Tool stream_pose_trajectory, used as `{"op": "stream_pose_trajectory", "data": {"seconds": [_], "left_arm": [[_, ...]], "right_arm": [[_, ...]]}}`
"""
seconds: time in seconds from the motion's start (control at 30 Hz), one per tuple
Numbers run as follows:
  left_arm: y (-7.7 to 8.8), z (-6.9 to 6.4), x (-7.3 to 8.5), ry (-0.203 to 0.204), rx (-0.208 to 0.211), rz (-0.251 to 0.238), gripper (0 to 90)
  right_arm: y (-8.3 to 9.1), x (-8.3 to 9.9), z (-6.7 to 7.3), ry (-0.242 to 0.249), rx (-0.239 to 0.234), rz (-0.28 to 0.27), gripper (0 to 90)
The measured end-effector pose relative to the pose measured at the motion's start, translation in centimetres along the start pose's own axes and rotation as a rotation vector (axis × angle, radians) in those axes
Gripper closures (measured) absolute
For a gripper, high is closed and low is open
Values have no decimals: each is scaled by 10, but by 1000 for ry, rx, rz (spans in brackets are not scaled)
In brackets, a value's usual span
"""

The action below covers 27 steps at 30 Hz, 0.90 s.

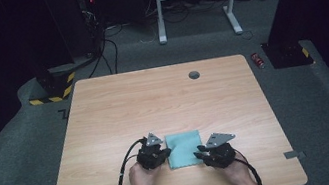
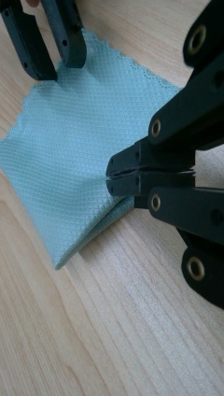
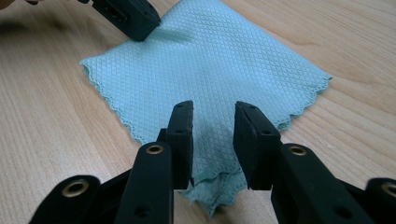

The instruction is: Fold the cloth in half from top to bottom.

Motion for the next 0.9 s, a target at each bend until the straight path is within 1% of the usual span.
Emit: {"op": "stream_pose_trajectory", "data": {"seconds": [0.07, 0.1, 0.17, 0.2, 0.23, 0.27, 0.3, 0.33, 0.37, 0.4, 0.43, 0.47, 0.5, 0.53, 0.57, 0.6, 0.63, 0.67, 0.7, 0.73, 0.77, 0.8, 0.83, 0.87, 0.9], "left_arm": [[3, -1, -5, -7, -15, -41, 757], [4, -2, -8, -20, -21, -59, 696], [1, -4, -16, -51, -42, -77, 567], [-1, -5, -19, -68, -43, -79, 543], [-5, -6, -22, -75, -42, -83, 536], [-9, -5, -24, -93, -53, -86, 536], [-9, -5, -24, -93, -53, -86, 537], [-17, -3, -24, -97, -60, -70, 539], [-17, -3, -24, -97, -60, -70, 540], [-24, 1, -19, -100, -75, -34, 540], [-25, 4, -16, -117, -96, -11, 540], [-23, 4, -14, -132, -97, -24, 541], [-20, 6, -11, -155, -116, -17, 540], [-16, 9, -9, -172, -140, -9, 527], [-16, 9, -9, -172, -140, -9, 507], [-8, 17, -5, -165, -143, 4, 502], [-5, 19, -5, -146, -136, -2, 491], [-3, 22, -6, -143, -136, -7, 484], [-3, 22, -6, -143, -136, -7, 484], [-2, 25, -12, -109, -131, -38, 483], [-2, 25, -12, -109, -131, -38, 482], [-5, 29, -19, -64, -127, -38, 477], [-5, 29, -19, -64, -127, -38, 477], [-9, 33, -23, -49, -137, -41, 478], [-13, 36, -28, -11, -134, -46, 483]], "right_arm": [[1, -2, -1, -1, 5, -10, 694], [1, -3, -2, -5, 6, -18, 721], [-1, -10, -5, -23, -13, -33, 845], [-3, -14, -7, -23, -12, -45, 880], [-6, -18, -10, -26, -6, -43, 890], [-10, -22, -12, -31, -2, -42, 891], [-10, -22, -12, -31, -2, -42, 891], [-20, -26, -15, -42, 10, -29, 883], [-20, -26, -15, -42, 10, -29, 883], [-26, -25, -19, -50, 19, 4, 863], [-28, -23, -20, -53, 24, 18, 849], [-29, -19, -23, -54, 33, 35, 839], [-28, -16, -26, -47, 33, 33, 823], [-24, -14, -30, -48, 44, 38, 810], [-24, -14, -30, -48, 44, 38, 810], [-17, -9, -44, -50, 85, 53, 790], [-14, -8, -48, -65, 86, 47, 775], [-12, -8, -53, -95, 80, 39, 756], [-12, -8, -53, -95, 80, 39, 756], [-10, -14, -60, -133, 80, 10, 709], [-10, -14, -60, -133, 80, 10, 709], [-13, -20, -63, -147, 78, 4, 676], [-16, -22, -64, -150, 76, 0, 666], [-20, -26, -64, -161, 67, -1, 653], [-23, -27, -65, -159, 63, 2, 646]]}}
Point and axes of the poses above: each handheld gripper's, and its own axes: y roughly backward along the jaws, x roughly out of its underside, z roughly to its left, the point moved 7 cm from there along -y, roughly forward along the jaws, and after that the axes turned 4 degrees about x, right-handed, at the moved point
